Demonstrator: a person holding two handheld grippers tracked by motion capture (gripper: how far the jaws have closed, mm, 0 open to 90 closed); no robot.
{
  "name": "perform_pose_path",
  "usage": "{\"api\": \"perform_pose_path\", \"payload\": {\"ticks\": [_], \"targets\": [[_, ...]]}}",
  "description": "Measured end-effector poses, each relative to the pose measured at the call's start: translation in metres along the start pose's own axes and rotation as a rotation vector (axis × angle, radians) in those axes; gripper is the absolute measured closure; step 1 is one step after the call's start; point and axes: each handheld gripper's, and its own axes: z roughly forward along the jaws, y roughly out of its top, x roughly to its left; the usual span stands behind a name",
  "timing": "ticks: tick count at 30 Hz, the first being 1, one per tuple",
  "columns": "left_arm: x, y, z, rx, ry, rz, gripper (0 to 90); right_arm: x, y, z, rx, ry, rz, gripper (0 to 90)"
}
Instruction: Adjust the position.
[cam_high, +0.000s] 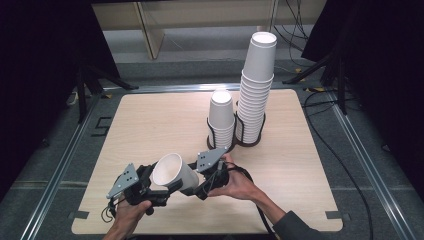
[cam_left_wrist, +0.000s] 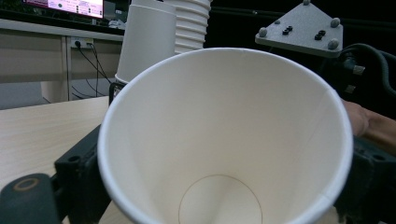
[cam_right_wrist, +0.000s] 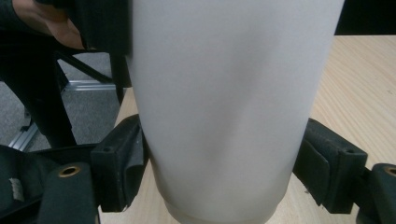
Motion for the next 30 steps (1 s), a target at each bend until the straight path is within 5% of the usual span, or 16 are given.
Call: {"api": "perform_pose_path", "payload": {"ticks": [3, 7, 14, 23, 30], "targets": [[0.001, 0.0, 0.0, -0.004, 0.006, 0.001, 13.6, 0.0, -0.002, 0.001, 0.003, 0.023, 0.037, 23.5], [0.004, 0.003, -0.003, -0.001, 0.037, 0.015, 14.2, -0.001, -0.004, 0.0, -0.001, -0.023, 0.061, 17.7], [0.022, 0.009, -0.004, 0.033, 0.142, 0.083, 14.6, 0.0, -0.019, -0.026, 0.05, -0.142, 0.094, 17.5], [0.045, 0.01, -0.001, 0.093, 0.251, 0.134, 15.1, 0.005, -0.04, -0.065, 0.027, -0.212, 0.148, 21.8], [0.065, 0.01, 0.003, 0.1, 0.308, 0.138, 15.0, 0.011, -0.049, -0.076, 0.024, -0.233, 0.167, 22.6]]}}
